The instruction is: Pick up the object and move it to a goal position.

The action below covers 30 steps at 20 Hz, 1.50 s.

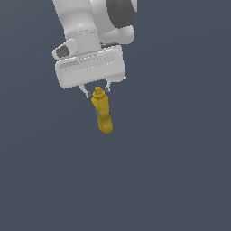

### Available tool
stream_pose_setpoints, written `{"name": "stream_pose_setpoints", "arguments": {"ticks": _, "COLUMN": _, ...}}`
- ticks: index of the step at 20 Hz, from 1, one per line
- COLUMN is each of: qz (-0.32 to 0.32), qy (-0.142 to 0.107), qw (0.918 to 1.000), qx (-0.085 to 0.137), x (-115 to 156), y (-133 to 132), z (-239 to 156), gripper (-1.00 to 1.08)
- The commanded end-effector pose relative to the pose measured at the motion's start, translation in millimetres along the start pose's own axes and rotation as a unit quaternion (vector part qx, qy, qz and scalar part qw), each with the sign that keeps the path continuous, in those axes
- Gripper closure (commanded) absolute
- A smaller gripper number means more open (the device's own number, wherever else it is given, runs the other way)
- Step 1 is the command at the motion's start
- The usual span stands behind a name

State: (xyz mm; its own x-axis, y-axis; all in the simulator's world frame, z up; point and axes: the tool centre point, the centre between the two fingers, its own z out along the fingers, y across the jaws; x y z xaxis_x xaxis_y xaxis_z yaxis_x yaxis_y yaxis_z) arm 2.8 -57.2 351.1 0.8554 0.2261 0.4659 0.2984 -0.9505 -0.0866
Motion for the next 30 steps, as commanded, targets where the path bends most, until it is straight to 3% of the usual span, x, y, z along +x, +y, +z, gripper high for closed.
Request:
{"name": "stream_pose_setpoints", "arguments": {"ticks": 1, "qz": -0.011, "qy": 0.020, "qw": 0.9997, "qx": 0.003, "x": 7.6, "y": 7.2, "z": -15.7, "gripper": 1.08}}
{"name": "stream_pose_setpoints", "arguments": {"ticks": 16, "qz": -0.071, "qy": 0.118, "qw": 0.9898, "qx": 0.039, "x": 29.3, "y": 55.5, "z": -91.9, "gripper": 1.08}}
{"name": "stream_pose_setpoints", "arguments": {"ticks": 30, "qz": -0.134, "qy": 0.220, "qw": 0.9629, "qx": 0.080, "x": 42.5, "y": 114.3, "z": -174.6, "gripper": 1.08}}
